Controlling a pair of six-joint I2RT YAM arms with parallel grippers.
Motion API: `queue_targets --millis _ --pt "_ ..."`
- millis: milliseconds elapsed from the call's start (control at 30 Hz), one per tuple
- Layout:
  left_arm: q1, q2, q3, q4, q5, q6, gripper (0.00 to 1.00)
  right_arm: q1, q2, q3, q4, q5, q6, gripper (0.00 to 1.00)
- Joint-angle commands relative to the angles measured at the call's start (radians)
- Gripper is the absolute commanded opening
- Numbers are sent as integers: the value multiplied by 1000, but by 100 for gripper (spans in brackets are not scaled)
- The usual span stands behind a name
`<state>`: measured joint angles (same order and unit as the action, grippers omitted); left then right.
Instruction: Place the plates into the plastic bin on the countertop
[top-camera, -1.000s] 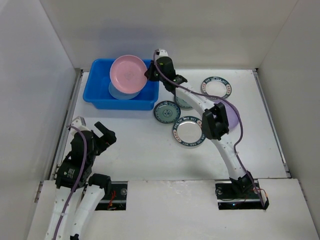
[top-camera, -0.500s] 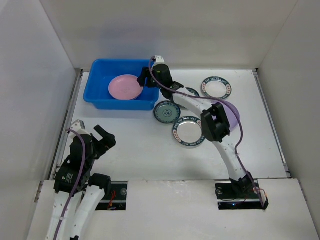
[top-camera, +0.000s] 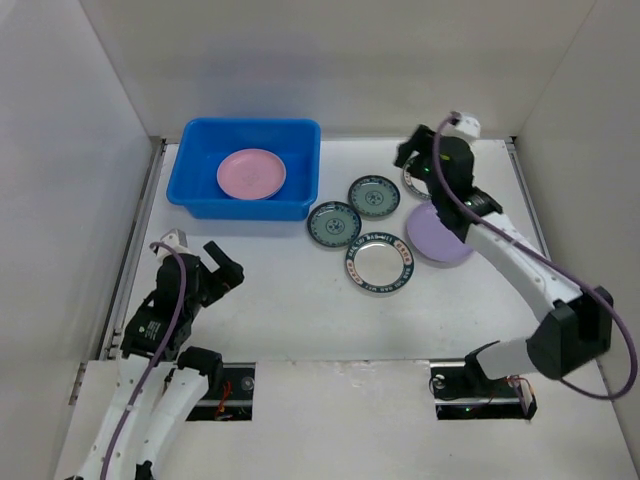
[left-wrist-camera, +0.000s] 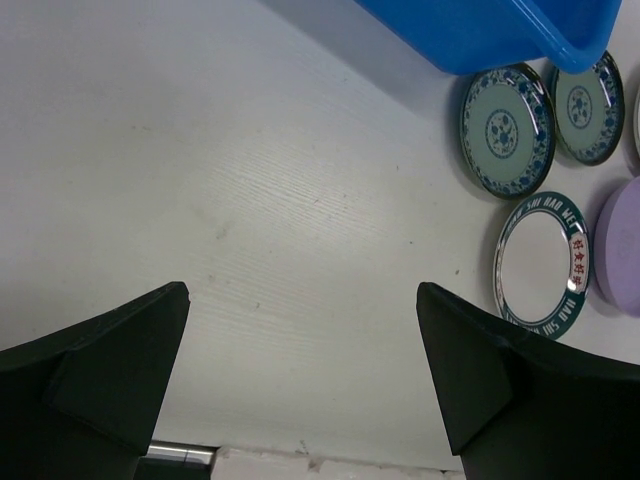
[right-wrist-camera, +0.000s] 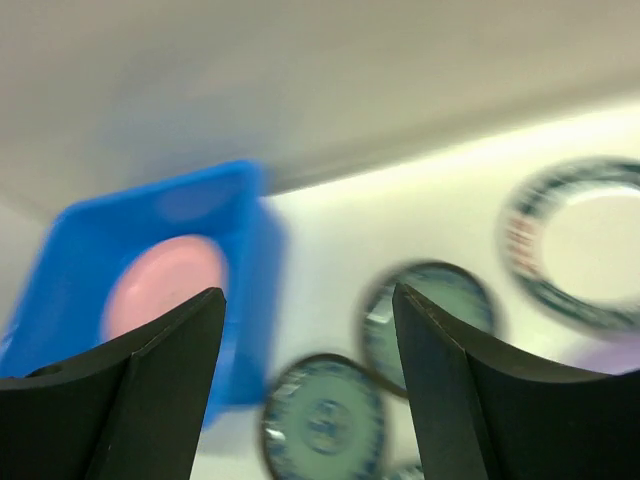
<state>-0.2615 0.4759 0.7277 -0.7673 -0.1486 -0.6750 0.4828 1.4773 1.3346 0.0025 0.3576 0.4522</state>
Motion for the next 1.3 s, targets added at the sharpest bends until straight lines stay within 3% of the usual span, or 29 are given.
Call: queue_targets --millis 0,167,367,833,933,1133,1267 --pt "-14 38 -27 89 37 -44 100 -110 -104 -228 -255 129 167 74" --pt "-25 84 -47 161 63 -57 100 -321 -270 -484 -393 51 341 72" --pt "-38 122 -48 198 67 -58 100 -465 -339 -653 -372 -17 416 71" --pt "-18 127 -54 192 58 -70 100 -597 -125 -712 -141 -181 460 65" --pt "-14 127 -56 188 58 -70 100 -603 -78 -698 -127 -201 456 52" --pt "0 136 -48 187 58 -70 100 -594 -130 -696 -151 -200 463 13" --pt "3 150 -47 195 58 -67 100 -585 -312 -634 -283 -146 471 7"
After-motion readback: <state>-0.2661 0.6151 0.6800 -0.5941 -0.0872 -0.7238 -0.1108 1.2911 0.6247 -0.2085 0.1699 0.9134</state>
